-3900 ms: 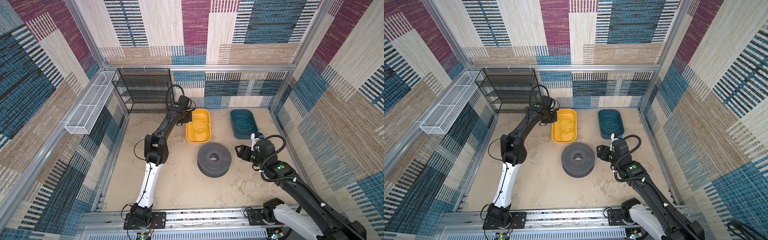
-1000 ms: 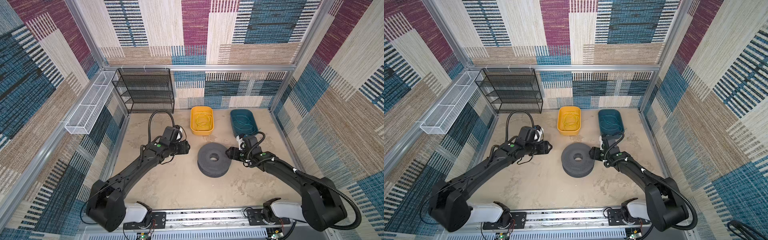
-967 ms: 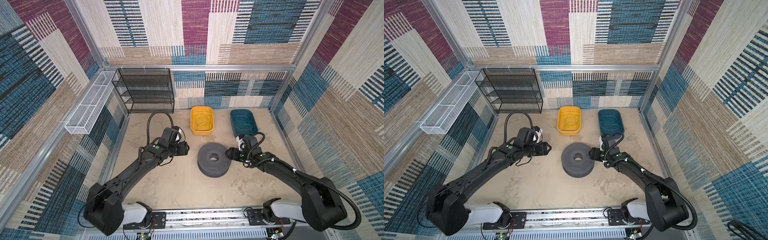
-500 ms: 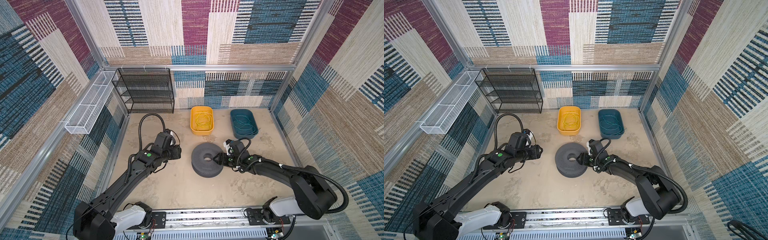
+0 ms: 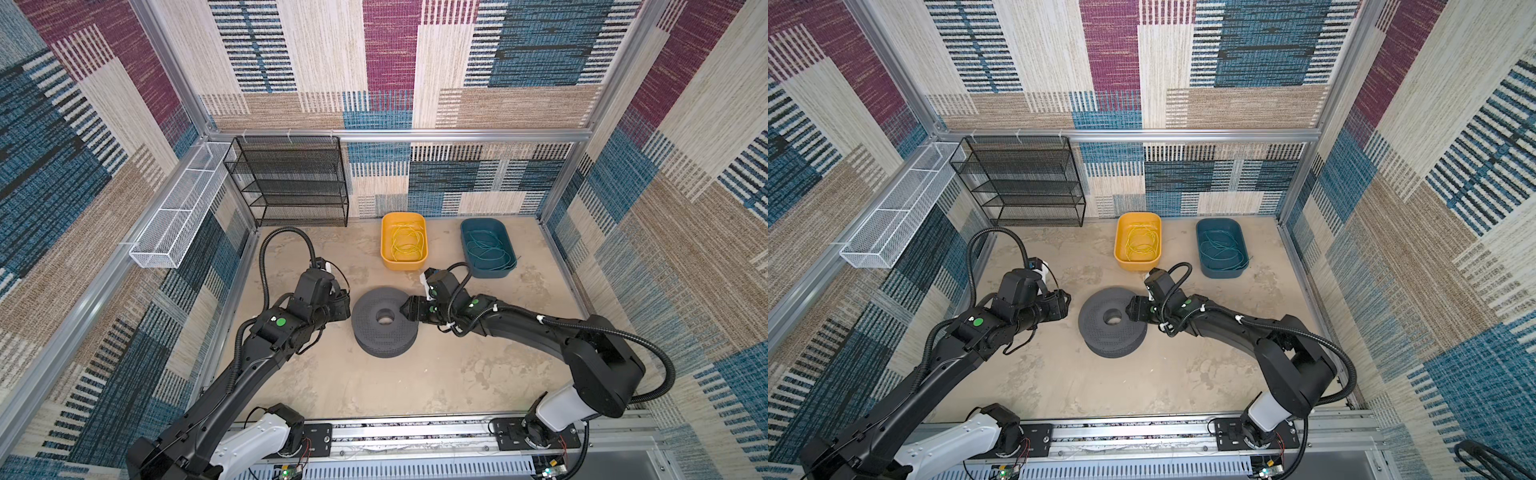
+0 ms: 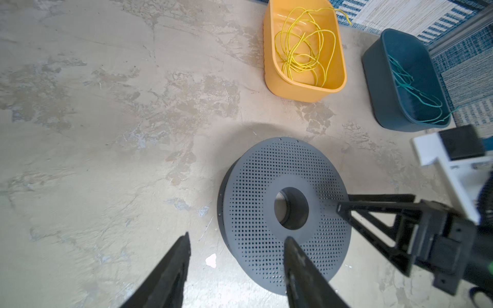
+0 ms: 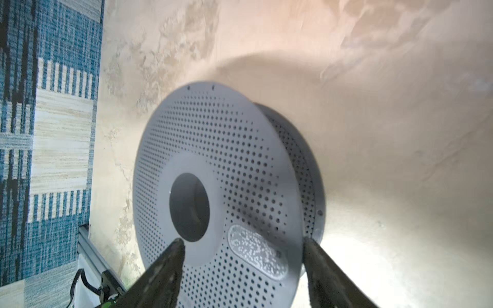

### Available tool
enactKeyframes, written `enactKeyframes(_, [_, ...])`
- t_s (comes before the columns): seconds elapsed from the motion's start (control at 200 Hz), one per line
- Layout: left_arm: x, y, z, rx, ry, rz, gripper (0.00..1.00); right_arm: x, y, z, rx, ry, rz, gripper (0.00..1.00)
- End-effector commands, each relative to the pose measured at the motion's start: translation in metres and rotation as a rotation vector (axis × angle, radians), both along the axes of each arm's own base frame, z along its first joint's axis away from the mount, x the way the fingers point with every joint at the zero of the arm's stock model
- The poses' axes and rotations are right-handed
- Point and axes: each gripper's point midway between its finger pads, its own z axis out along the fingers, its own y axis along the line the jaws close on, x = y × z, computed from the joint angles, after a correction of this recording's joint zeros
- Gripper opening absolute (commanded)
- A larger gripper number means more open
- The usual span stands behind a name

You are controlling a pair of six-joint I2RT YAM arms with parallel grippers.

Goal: Wrap the cables

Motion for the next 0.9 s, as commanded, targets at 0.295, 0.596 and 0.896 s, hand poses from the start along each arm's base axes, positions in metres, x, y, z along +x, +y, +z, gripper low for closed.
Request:
enactKeyframes(0.295, [-0.022,-0.002,0.015,-0.026,0.171,-0.005,0.59,0.062,-0.056,0.084,-0.236,-0.040,-0.136,0.75])
enactKeyframes(0.596, [-0.053,-0.011,-0.032,-0.223,0.188,0.001,0.57,0.086,-0.050,0.080,-0.205,-0.252,-0.104,0.73])
enactKeyframes(0.896, [-0.090,-0.002,-0.045,-0.404,0.186,0.061,0.54,0.034,-0.055,0.068,-0.092,-0.171,-0.048,0.71])
